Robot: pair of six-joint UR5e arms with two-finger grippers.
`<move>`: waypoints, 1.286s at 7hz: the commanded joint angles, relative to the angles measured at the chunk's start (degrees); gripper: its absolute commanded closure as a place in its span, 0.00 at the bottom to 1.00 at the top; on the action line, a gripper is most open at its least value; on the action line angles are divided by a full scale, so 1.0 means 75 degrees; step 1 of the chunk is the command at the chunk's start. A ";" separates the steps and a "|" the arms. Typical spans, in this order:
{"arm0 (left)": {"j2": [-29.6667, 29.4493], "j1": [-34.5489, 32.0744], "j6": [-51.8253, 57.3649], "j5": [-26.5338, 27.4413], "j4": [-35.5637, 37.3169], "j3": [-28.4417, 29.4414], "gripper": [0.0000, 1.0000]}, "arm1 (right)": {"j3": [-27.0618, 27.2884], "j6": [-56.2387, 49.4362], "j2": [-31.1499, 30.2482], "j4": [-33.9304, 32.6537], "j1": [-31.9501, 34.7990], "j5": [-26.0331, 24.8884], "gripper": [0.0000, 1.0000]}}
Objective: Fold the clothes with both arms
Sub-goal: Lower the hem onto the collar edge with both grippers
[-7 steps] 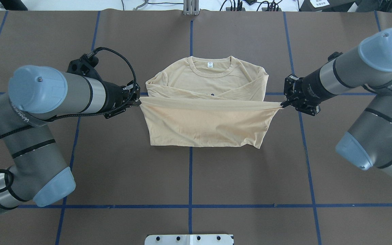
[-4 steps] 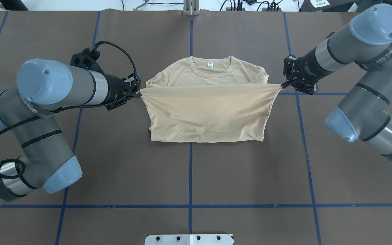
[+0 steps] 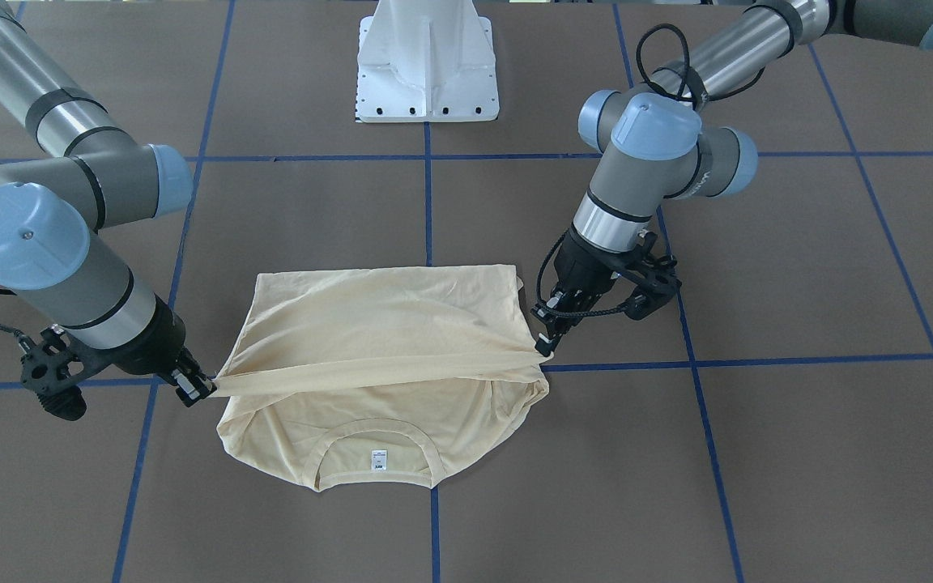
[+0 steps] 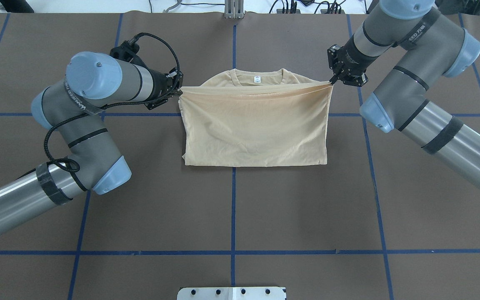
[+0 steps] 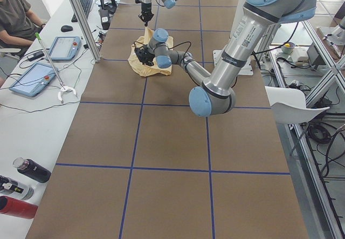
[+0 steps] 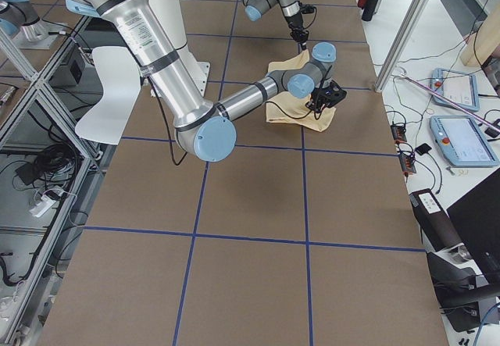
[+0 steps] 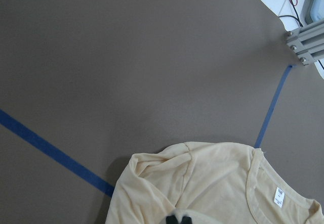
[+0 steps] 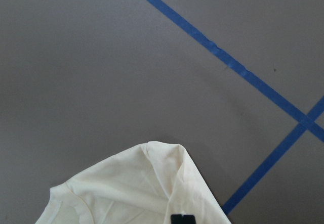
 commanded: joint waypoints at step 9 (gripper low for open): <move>-0.0855 -0.0013 0.0094 0.0561 -0.1126 0.2152 0.99 | -0.1346 -0.0144 0.0766 0.0072 -0.0329 -0.0421 1.00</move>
